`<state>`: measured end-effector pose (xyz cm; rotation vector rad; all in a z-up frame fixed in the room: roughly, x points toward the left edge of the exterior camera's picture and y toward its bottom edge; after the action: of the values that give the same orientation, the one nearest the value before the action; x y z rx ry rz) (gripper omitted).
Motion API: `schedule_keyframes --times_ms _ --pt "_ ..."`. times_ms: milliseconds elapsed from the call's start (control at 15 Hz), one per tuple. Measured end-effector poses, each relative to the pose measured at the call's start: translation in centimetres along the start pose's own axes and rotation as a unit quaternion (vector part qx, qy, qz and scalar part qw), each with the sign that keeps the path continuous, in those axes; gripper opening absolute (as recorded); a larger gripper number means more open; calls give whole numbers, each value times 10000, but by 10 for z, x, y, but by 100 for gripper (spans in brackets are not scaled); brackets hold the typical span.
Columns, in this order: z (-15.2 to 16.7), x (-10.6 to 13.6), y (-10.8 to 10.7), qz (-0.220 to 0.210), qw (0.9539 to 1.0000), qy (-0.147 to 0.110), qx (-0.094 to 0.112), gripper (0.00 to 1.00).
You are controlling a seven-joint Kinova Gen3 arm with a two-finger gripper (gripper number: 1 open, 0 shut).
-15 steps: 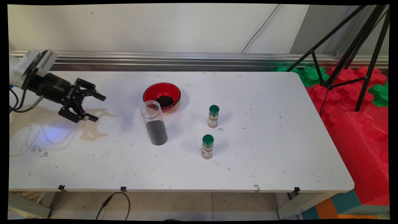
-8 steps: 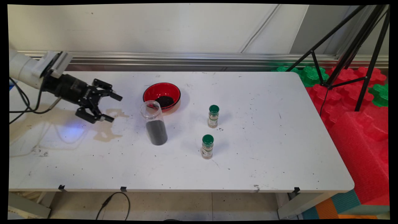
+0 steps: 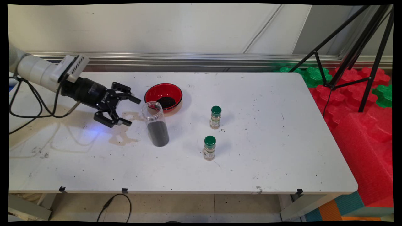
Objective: Pick up the black seasoning powder from the table
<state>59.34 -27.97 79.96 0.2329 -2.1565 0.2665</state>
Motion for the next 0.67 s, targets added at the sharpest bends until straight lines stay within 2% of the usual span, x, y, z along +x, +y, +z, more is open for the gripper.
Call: schedule_keyframes --times_ms 333,667 --pt "30 0 -1 133 9994 272 -147 100" --pt "56 0 -2 185 9986 435 -223 100"
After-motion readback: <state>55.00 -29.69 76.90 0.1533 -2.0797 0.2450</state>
